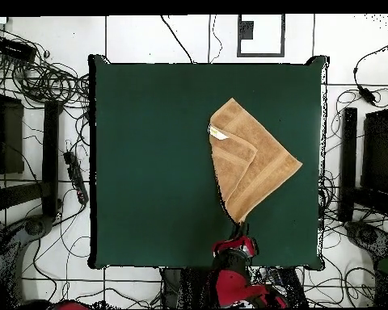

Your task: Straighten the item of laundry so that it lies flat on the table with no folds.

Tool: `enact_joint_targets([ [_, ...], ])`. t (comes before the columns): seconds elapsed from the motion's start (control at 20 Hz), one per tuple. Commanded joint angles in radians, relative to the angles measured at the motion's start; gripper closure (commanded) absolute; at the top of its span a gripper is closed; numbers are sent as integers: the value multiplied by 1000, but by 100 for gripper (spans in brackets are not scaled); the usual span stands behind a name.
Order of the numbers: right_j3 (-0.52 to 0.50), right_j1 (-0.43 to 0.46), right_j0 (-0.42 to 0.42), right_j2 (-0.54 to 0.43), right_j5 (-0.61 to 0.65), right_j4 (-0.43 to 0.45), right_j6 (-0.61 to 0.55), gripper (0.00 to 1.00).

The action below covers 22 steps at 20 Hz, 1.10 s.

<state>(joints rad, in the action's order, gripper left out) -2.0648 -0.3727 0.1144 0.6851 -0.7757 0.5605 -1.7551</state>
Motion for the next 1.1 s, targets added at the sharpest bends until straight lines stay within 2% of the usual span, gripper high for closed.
enact_joint_targets([
  [0.05, -48, 73, 35, -66, -104, -85, -65, 100],
  [0.25, -54, 66, 46, -56, -123, -90, -51, 100],
  [0.5, -55, 92, 73, -45, -150, -151, -43, 100],
  [0.9, -61, 122, 90, -32, -184, -187, -40, 100],
  [1.1, -51, 102, 90, -24, -148, -170, -51, 100],
])
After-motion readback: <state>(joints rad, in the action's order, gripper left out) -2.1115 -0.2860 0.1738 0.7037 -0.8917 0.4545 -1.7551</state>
